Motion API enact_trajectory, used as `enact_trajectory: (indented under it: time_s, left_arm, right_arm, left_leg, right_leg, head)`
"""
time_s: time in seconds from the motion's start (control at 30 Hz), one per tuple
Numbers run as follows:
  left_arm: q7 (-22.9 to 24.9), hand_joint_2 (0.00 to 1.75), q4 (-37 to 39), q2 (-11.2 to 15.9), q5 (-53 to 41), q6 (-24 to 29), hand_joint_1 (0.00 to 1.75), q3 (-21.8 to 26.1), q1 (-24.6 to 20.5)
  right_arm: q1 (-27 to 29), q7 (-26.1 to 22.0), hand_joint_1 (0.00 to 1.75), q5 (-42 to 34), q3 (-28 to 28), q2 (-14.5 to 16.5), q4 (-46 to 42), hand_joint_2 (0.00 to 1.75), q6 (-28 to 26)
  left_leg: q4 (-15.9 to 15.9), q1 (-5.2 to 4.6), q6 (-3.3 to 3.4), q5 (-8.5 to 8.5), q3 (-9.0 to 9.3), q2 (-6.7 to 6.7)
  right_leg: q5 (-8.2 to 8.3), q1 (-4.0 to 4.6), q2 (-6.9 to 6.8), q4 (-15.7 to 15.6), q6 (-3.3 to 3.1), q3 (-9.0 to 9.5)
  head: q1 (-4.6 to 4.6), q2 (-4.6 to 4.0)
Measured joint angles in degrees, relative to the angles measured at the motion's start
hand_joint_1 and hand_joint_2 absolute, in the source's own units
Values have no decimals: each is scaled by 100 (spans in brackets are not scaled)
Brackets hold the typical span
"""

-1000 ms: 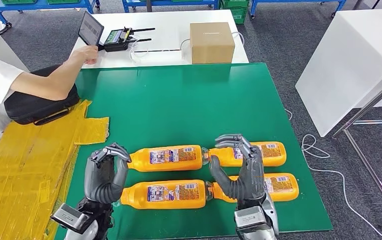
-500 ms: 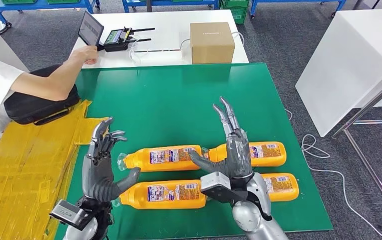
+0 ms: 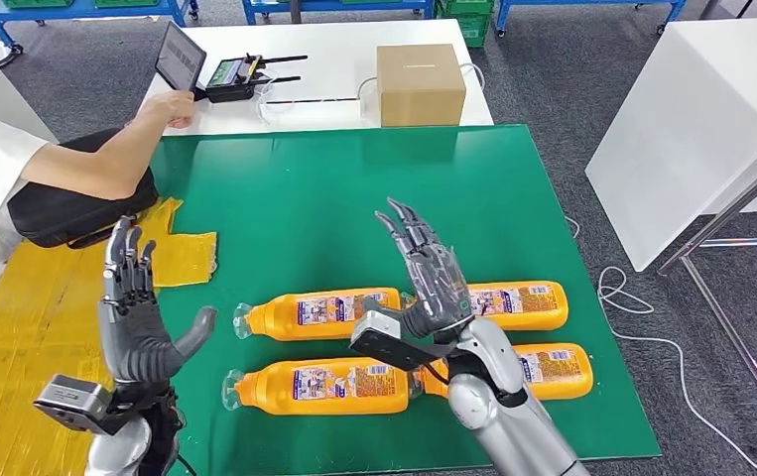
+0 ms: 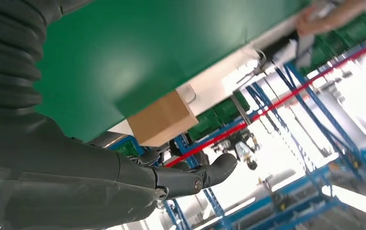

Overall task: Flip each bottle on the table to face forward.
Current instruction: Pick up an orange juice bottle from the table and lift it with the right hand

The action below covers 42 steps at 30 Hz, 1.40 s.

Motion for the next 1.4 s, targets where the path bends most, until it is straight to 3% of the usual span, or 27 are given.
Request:
enact_trajectory:
  time_s: [0.3,0.57,1.4]
  left_arm:
    - [63,175,108,-132,35,-45,0,475,-187]
    - [301,175,515,-149,95,-155,0,650,-469]
    - [375,175,1120,-233,226,-444,0,714,-637]
  right_arm:
    - [-827,375,0,583,494,264,1519,175,539]
    - [-1324,402,0,620,742,619,2889,175,582]
    - [-1805,370,0,326,835,1193,4481,175,749]
  left_leg:
    - [1,0,0,3,6,-1]
    - [1,0,-1,5,6,-2]
    - [2,-1,-1,4,8,0]
  right_leg:
    - [1,3,0,2,0,0]
    - [1,2,0,3,0,0]
    - [1,2,0,2,0,-1]
  head:
    - [-1,0]
    - [0,0]
    - [0,0]
